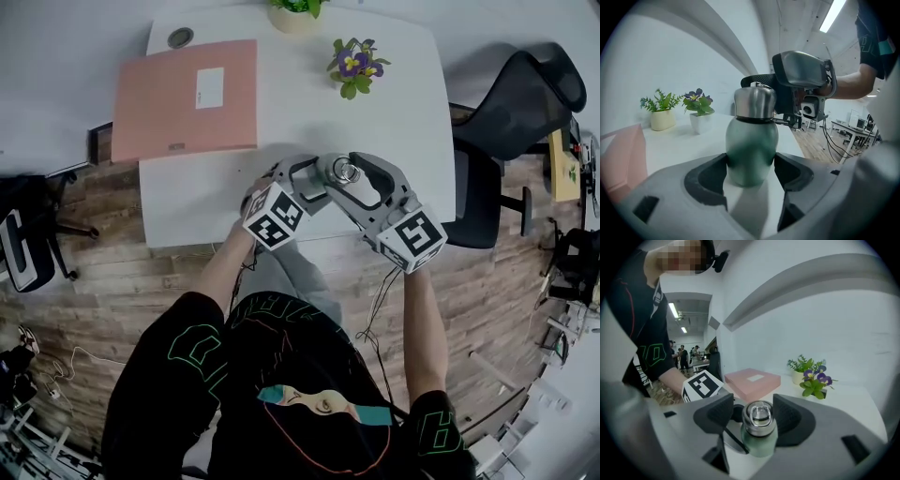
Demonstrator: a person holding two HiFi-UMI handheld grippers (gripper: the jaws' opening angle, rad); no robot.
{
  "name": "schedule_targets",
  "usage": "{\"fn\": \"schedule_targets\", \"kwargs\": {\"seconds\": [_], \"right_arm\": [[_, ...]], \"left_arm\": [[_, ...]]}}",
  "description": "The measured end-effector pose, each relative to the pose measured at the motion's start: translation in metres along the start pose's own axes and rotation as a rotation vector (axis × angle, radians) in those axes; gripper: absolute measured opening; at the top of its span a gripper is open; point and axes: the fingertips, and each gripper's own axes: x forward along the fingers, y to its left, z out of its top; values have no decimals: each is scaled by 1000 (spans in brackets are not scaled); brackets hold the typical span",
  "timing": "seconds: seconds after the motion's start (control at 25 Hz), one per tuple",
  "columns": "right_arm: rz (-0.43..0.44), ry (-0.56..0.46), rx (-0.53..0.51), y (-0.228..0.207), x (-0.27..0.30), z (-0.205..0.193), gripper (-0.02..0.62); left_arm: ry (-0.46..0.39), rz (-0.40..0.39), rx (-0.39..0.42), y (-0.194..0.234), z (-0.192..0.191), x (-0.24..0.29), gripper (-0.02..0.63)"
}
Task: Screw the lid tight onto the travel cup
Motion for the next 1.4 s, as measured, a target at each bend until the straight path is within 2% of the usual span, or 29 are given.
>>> {"fn": "schedule_targets", "kwargs": {"seconds": [0.24, 0.28, 0.4, 0.48, 0.56, 0.68, 0.96, 1.24, 1.4], "right_arm": [[110, 32, -27, -3, 0, 0, 259], [112, 37, -24, -5, 0, -1, 281], [122, 58, -23, -9, 3, -6, 284], [140, 72, -25, -8, 5, -9, 281], [146, 81, -27, -8, 6, -12, 249], [137, 81, -23, -8, 6, -13, 245], [25, 64, 4, -10, 5, -15, 244], [-132, 17, 69, -15, 3, -16, 244], [-256, -16, 118, -17, 1, -16, 242]], "left_arm": [[-1, -2, 0, 0, 0, 1, 328], [-1, -2, 2, 0, 0, 1, 328], [-1, -2, 3, 1, 0, 1, 330], [-1, -1, 3, 1, 0, 1, 330], [0, -2, 3, 1, 0, 1, 330], [0, -2, 4, 0, -1, 1, 330], [1, 1, 5, 1, -1, 1, 329], [1, 11, 8, 2, 0, 2, 328], [3, 18, 13, 2, -1, 3, 328]]}}
